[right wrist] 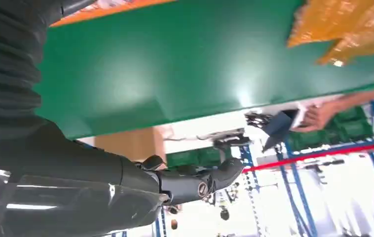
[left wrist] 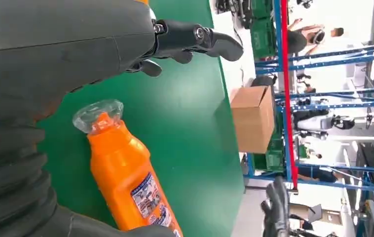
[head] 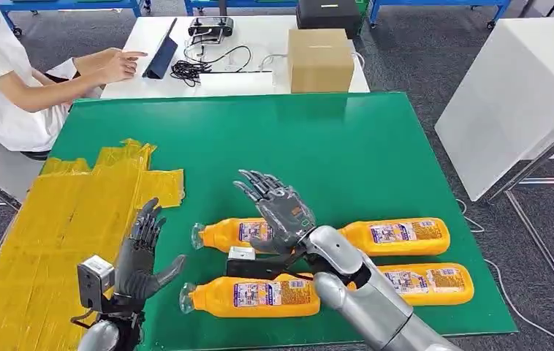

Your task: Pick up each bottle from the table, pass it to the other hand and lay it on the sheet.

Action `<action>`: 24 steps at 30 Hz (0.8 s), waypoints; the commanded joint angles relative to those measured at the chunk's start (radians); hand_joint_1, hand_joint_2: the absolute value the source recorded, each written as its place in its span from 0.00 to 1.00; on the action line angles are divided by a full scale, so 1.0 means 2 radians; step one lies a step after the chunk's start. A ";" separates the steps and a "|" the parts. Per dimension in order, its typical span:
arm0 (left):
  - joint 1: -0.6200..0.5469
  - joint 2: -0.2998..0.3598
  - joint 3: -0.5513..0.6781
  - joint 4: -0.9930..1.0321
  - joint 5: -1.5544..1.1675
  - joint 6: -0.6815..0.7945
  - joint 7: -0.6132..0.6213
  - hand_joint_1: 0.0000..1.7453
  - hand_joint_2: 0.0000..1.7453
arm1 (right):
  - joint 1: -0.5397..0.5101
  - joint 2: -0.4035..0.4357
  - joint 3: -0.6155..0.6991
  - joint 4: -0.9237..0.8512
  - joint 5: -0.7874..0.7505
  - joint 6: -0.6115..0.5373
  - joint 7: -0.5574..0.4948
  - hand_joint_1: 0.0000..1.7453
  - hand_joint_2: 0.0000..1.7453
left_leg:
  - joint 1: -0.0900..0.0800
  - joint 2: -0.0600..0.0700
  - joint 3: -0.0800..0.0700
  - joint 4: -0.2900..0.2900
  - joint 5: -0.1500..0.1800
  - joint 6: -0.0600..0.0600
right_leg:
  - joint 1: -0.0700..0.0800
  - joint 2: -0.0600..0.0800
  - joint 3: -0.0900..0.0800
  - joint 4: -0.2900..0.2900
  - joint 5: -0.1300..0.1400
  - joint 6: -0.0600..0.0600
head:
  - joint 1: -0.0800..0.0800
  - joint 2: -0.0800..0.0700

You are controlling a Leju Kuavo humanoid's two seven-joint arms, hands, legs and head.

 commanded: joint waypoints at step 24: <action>-0.079 -0.008 -0.038 0.092 0.006 -0.012 0.016 0.00 1.00 | -0.136 0.103 -0.043 0.446 0.003 0.031 0.045 0.00 1.00 | 0.000 0.000 0.000 0.000 0.000 -0.001 | 0.000 0.000 0.001 0.000 0.000 0.000 | 0.000 0.000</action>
